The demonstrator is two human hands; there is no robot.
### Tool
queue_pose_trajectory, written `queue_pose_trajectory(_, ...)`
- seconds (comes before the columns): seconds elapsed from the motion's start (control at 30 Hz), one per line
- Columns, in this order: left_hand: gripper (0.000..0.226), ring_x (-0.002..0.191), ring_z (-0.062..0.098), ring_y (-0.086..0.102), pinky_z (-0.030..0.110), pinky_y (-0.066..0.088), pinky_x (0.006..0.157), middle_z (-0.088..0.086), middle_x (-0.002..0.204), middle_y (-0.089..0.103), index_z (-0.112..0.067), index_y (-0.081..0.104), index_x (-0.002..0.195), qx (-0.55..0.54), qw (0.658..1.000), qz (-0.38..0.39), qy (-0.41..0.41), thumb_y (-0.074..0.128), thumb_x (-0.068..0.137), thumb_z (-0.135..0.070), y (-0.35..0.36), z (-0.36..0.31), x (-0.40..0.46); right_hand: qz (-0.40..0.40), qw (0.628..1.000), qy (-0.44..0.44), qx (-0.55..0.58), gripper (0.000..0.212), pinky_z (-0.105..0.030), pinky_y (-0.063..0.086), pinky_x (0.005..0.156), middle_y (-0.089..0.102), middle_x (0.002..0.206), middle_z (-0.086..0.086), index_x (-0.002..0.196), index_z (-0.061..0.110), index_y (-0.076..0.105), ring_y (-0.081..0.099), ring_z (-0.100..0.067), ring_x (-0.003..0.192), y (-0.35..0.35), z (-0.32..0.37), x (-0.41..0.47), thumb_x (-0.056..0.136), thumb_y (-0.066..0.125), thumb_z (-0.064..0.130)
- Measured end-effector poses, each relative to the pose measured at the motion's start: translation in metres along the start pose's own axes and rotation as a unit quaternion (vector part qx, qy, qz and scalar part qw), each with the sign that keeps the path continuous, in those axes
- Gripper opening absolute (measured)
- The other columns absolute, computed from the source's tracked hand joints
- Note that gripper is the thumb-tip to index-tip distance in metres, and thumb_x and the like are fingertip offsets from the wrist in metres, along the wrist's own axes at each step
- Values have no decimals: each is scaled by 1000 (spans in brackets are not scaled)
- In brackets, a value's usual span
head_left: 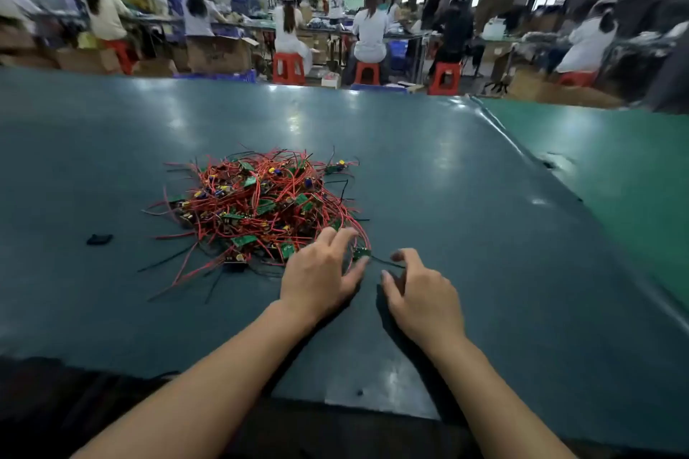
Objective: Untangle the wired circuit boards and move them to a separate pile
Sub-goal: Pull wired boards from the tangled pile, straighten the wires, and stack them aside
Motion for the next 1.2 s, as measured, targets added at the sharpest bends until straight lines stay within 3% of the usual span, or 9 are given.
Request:
queue_pose_trajectory(0.17, 31, 91, 16, 60, 33, 51, 74, -9, 105, 52, -36, 61, 119, -29, 998, 61, 20, 55, 91, -49, 6, 4, 8, -8, 999, -28, -45, 31, -36, 43, 70, 71, 96, -1, 116, 26, 48, 65, -29, 93, 5, 3, 2, 93, 45, 47)
queue_pose_trajectory(0.4, 15, 80, 17, 60, 34, 53, 61, -4, 97, 57, -21, 68, 105, -101, 983, -65, 135, 65, 91, -26, -1, 3, 2, 5, 998, -31, -60, 43, -35, 44, 72, 71, 106, 4, 121, 33, 52, 65, -23, 98, 4, 4, 4, 95, 32, 61)
queue_pose_trajectory(0.53, 29, 86, 22, 61, 33, 54, 66, 3, 100, 63, -16, 71, 112, -105, 963, -114, 222, 72, 84, -12, 0, -1, 0, 30, 986, 1, 164, 27, -34, 47, 79, 71, 101, 11, 111, 34, 63, 63, -11, 90, -2, -3, 5, 101, 41, 45)
queue_pose_trajectory(0.67, 23, 89, 22, 65, 32, 56, 75, 6, 107, 69, -9, 74, 106, -131, 946, -122, 269, 73, 84, -8, 2, -2, 3, 28, 893, 62, 446, 8, -18, 45, 48, 69, 70, 2, 90, 17, 65, 57, -2, 52, -8, -5, 16, 95, 60, 12)
queue_pose_trajectory(0.8, 12, 91, 12, 67, 30, 58, 70, -2, 98, 69, -13, 70, 90, -290, 942, -105, 135, 76, 83, -20, 4, 2, 16, 43, 864, 86, 494, 9, -22, 40, 35, 66, 63, 0, 86, 9, 58, 56, -11, 46, -7, -5, 39, 95, 61, 9)
queue_pose_trajectory(0.9, 36, 79, 9, 69, 25, 57, 70, -2, 86, 69, -17, 57, 97, -416, 904, -75, -70, 85, 74, -21, 13, 4, 44, 25, 875, 81, 476, 13, -22, 42, 36, 65, 62, -3, 82, 6, 57, 56, -13, 45, 1, 0, 66, 94, 62, 7)
queue_pose_trajectory(0.97, 50, 77, 9, 70, 26, 58, 74, 2, 86, 69, -12, 55, 111, -470, 870, -20, -144, 85, 72, -16, 25, 8, 60, 19, 878, 76, 473, 13, -24, 46, 43, 67, 66, -6, 82, 7, 57, 62, -16, 54, 7, -1, 80, 95, 61, 6)
queue_pose_trajectory(1.07, 49, 73, 10, 69, 25, 58, 71, 3, 83, 71, -3, 59, 119, -516, 840, 13, -169, 81, 76, -5, 37, 17, 70, 49, 858, 81, 504, 11, -27, 51, 44, 70, 70, -6, 84, 7, 59, 67, -18, 62, 16, -9, 88, 95, 61, 6)
queue_pose_trajectory(1.2, 14, 78, 15, 73, 23, 56, 72, 3, 83, 75, -7, 70, 90, -527, 840, -28, -126, 78, 79, -4, 35, 19, 66, 42, 834, 85, 544, 6, -28, 53, 45, 72, 79, -10, 89, 5, 60, 72, -25, 69, 17, -13, 85, 94, 62, 7)
Point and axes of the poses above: each hand's wrist, its own x-axis towards the middle knuckle, its own y-axis out of the palm, z = x × y, the point moved 2 cm from there along x, towards the middle knuckle
